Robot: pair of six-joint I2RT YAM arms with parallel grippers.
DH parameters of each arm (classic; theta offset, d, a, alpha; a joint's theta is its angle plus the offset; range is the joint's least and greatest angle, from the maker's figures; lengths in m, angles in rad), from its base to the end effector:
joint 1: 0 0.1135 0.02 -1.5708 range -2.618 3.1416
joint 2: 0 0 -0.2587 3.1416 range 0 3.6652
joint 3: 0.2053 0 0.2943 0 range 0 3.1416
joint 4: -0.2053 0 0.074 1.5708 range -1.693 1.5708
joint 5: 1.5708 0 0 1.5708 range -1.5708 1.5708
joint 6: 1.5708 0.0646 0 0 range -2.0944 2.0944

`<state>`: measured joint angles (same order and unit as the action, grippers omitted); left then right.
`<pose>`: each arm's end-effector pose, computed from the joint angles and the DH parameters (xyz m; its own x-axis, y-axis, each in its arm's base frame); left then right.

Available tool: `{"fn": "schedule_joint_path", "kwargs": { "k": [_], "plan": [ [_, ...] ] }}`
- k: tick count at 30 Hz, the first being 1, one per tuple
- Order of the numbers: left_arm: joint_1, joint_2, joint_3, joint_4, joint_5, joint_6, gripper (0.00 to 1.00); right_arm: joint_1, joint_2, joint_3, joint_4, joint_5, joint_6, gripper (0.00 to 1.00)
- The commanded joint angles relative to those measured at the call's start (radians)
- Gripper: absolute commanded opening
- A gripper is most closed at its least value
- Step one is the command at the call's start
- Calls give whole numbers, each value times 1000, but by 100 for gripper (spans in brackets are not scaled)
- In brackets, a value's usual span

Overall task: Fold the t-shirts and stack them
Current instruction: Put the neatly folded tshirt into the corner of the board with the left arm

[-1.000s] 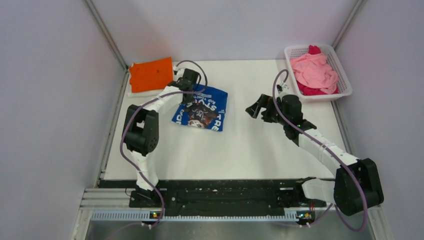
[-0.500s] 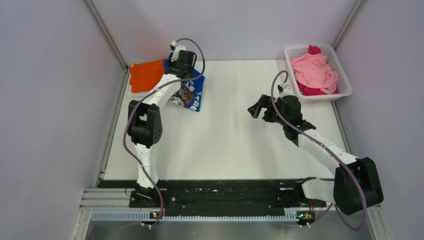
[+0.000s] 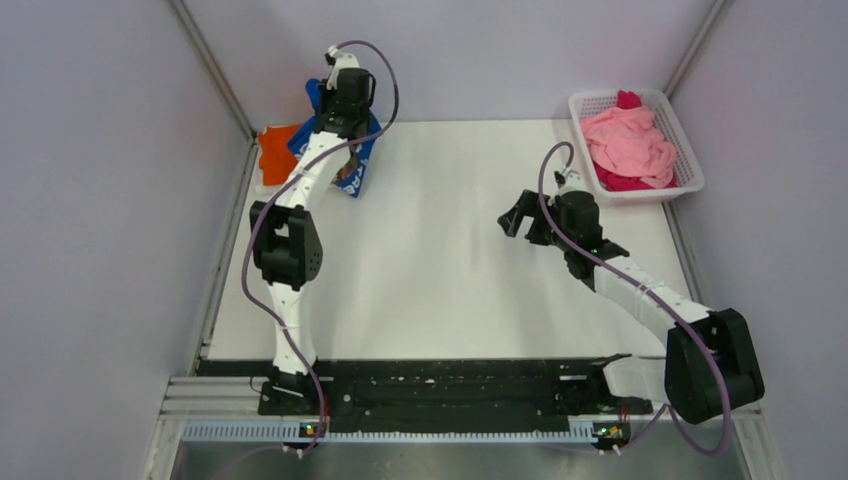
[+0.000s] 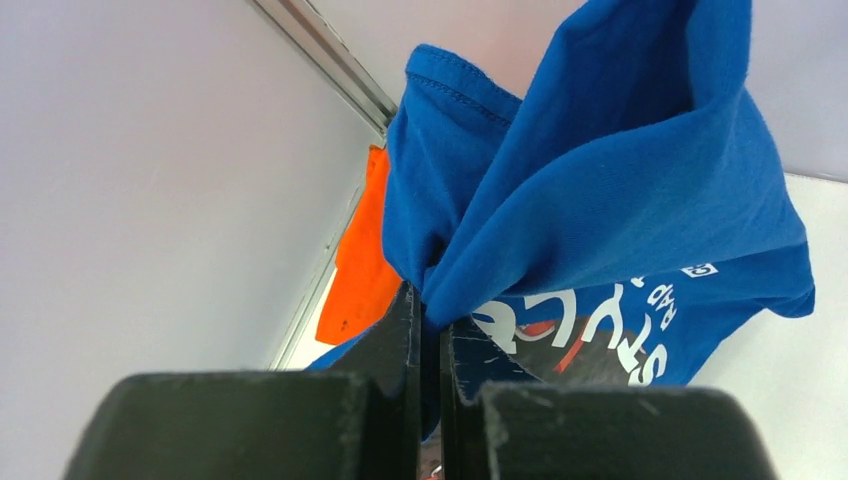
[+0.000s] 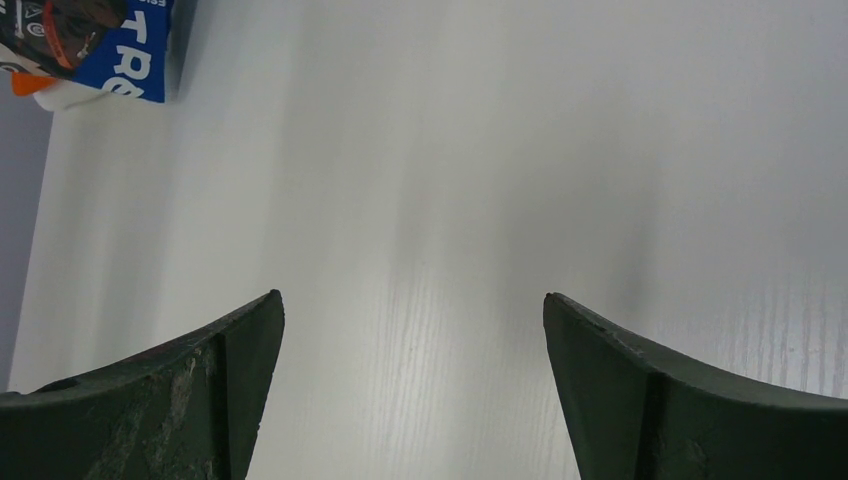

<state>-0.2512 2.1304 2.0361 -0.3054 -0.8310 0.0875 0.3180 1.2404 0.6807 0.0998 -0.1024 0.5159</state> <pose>0.5524 -0.0925 0.3196 -0.4184 0.1682 -0.8925 -0.4566 0.8105 0.3668 0.3171 0.1113 0.1947 -0.5631 0.3313 -0.7571 -0.1382 0.8655 0.4815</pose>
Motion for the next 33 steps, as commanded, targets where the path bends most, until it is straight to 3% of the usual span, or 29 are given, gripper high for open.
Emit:
{"fn": "schedule_joint_path", "kwargs": {
  "k": [1, 21, 33],
  "plan": [
    [7, -6, 82, 77, -17, 39, 0, -7, 10, 25, 14, 12, -14, 99],
    [119, 99, 203, 43, 108, -52, 0, -7, 12, 23, -40, 86, -24, 99],
    [274, 186, 237, 78, 182, -60, 0, -7, 46, 42, -83, 118, -27, 99]
  ]
}}
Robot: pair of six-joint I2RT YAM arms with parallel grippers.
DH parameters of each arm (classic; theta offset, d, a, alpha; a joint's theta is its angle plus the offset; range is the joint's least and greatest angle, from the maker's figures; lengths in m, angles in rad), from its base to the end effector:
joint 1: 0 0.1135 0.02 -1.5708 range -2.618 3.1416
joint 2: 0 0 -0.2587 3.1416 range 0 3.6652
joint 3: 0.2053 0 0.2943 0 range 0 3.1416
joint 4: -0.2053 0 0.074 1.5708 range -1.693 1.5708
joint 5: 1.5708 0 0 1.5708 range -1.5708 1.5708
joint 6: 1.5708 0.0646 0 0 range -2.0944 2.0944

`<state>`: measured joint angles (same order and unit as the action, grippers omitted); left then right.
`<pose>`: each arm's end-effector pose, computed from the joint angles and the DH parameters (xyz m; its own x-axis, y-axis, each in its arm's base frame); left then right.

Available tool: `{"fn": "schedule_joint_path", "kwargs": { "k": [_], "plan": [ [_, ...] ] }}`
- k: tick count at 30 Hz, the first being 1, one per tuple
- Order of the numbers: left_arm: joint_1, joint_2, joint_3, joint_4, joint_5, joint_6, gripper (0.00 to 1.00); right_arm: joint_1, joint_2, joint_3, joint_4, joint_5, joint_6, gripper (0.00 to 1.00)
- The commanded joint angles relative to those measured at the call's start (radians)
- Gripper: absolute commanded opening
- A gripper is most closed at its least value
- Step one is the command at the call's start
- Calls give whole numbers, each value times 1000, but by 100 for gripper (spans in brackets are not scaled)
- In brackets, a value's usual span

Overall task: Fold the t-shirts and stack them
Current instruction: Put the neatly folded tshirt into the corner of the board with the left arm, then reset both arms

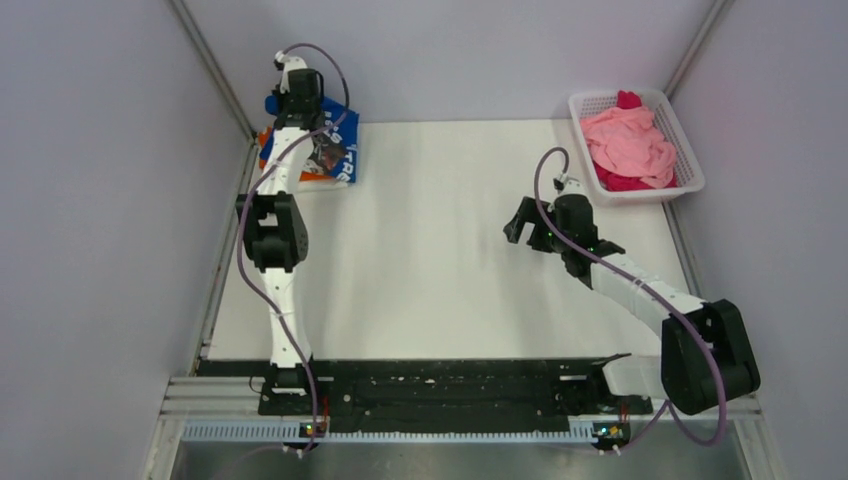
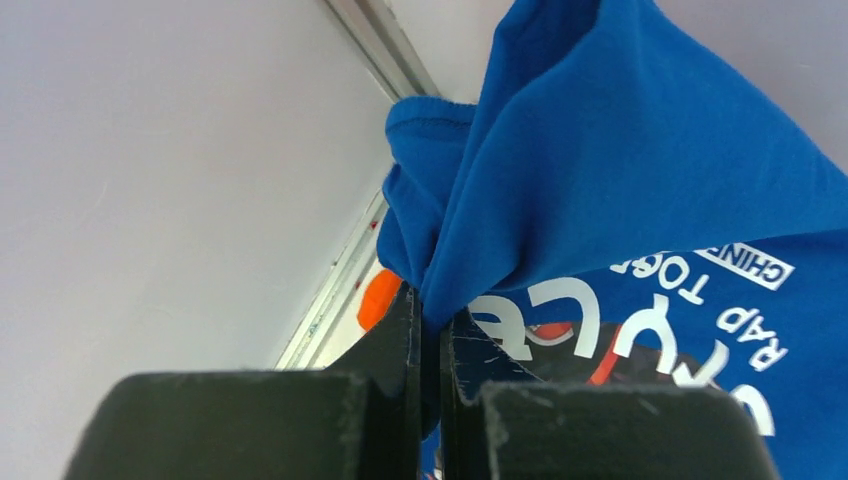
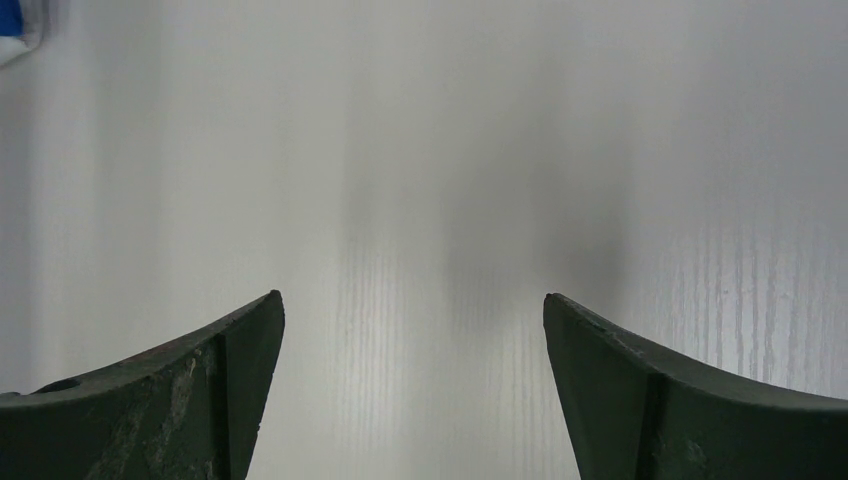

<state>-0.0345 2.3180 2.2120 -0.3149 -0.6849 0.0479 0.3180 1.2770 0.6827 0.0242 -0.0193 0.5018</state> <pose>0.6029 0.0201 0.2818 -0.4342 0.0521 -0.8993 -0.5301 0.7924 0.3019 0.3169 0.1056 0.1747 -0.6072 0.3064 -0.7331 -0.0410 0.9093 0.4141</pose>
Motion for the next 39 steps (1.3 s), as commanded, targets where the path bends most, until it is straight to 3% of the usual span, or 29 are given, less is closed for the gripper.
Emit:
{"fn": "schedule_joint_path", "kwargs": {
  "k": [1, 15, 17, 18, 20, 21, 28, 33, 39],
  "plan": [
    [70, 5, 62, 92, 47, -19, 0, -7, 11, 40, -11, 43, -13, 99],
    [145, 103, 86, 104, 76, -45, 0, -7, 24, 64, -63, 112, -14, 99],
    [146, 100, 84, 99, 58, -45, 15, -7, 33, 69, -68, 114, -14, 99],
    [147, 98, 85, 91, 49, -45, 35, -7, 38, 70, -70, 117, -15, 99],
    [147, 75, 84, 58, 27, -85, 93, -7, 46, 70, -71, 132, -13, 99],
    [147, 56, 75, 43, 24, -105, 98, -7, 49, 69, -73, 145, -12, 99],
    [145, -199, -113, -37, 137, -274, 99, -7, 21, 58, -81, 167, 7, 99],
    [123, -493, -430, 8, 339, -402, 99, -8, -73, 25, -107, 173, 23, 99],
    [72, -890, -931, 72, 552, -514, 99, -8, -296, -111, -132, 221, 53, 99]
  ]
}}
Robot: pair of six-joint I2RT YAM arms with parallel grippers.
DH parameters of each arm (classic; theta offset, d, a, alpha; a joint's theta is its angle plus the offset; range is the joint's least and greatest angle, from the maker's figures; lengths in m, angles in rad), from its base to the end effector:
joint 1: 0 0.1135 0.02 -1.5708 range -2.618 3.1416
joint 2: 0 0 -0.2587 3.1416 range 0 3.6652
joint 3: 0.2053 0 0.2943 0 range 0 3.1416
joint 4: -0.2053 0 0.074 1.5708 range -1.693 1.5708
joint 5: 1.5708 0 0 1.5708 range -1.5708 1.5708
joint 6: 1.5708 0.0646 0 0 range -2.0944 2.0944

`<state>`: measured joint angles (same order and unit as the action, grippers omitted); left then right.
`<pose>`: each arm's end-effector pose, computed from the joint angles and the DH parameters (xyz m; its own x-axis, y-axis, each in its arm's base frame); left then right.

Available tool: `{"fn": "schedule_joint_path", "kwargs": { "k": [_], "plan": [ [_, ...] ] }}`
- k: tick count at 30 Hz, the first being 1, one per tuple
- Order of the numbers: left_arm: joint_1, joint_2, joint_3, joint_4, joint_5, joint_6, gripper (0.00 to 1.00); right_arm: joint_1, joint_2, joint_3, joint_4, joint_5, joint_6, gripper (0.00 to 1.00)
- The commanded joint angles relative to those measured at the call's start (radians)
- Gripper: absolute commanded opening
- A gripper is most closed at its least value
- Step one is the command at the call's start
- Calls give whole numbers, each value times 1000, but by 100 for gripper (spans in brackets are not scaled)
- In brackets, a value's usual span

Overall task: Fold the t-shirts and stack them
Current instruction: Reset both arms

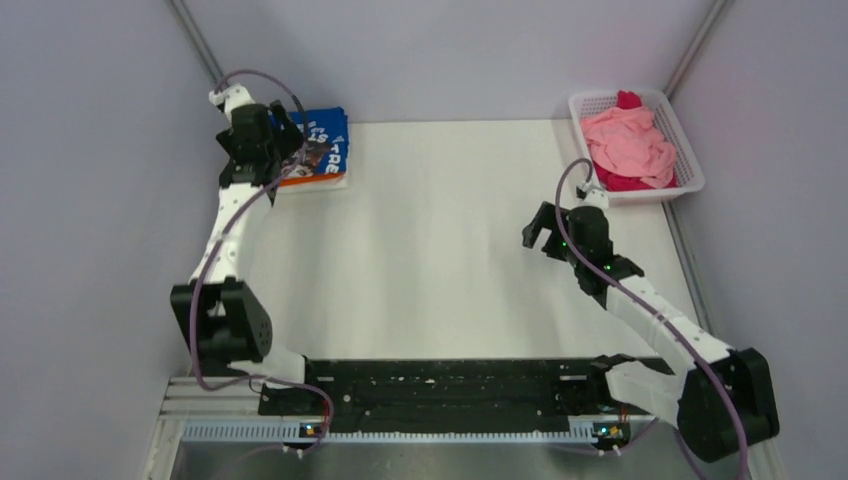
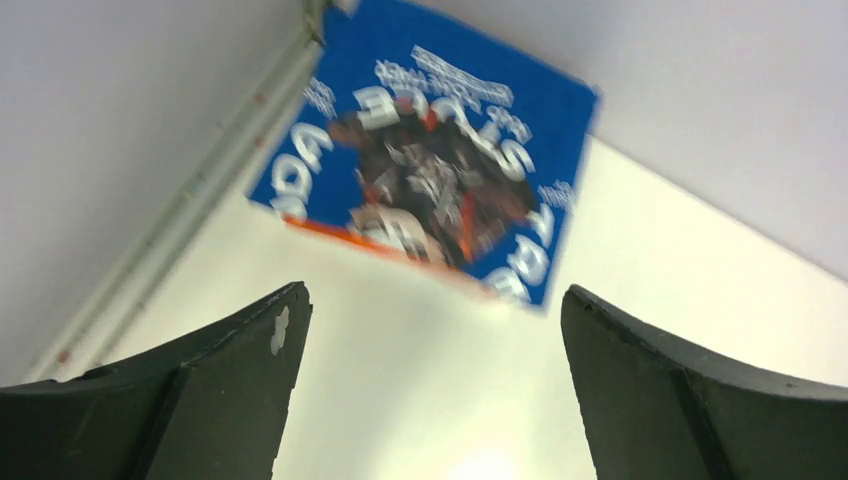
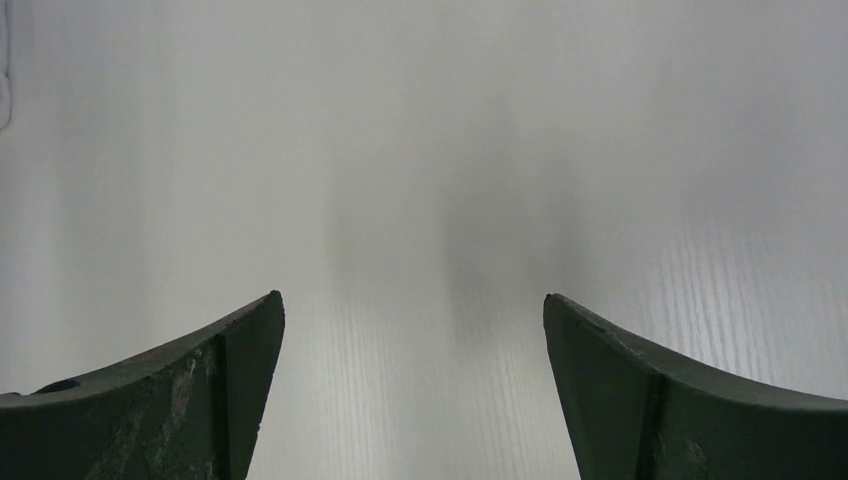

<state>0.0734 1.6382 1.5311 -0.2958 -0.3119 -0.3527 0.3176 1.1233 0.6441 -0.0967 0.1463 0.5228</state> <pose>0.4523 0.0531 0.3473 -0.2456 -0.3477 -0.9049 -0.4648 0.8614 -0.2049 0.2946 0.0869 0.1920 -0.5445 0.3410 -0.7663 0.0913 0.9323 0.3500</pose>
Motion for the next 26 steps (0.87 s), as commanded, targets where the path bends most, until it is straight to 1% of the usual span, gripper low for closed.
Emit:
{"fn": "schedule_joint_path", "kwargs": {
  "k": [1, 4, 7, 10, 14, 19, 26],
  "plan": [
    [-47, -276, -336, 75, 192, -127, 99, -6, -180, -96, -15, 68, 46, 99],
    [-84, -465, -581, 124, 219, -188, 99, -6, -297, -169, 11, 77, 68, 99],
    [-156, -618, -801, 195, 268, -231, 99, -6, -395, -241, 78, 73, 77, 99],
    [-202, -689, -899, 219, 267, -246, 99, -7, -430, -267, 87, 114, 94, 99],
    [-207, -723, -918, 212, 203, -227, 99, -7, -424, -280, 116, 139, 104, 99],
    [-207, -714, -913, 238, 223, -202, 99, -6, -389, -292, 128, 175, 97, 99],
    [-207, -686, -881, 194, 203, -195, 99, -7, -354, -304, 191, 203, 76, 99]
  ]
}}
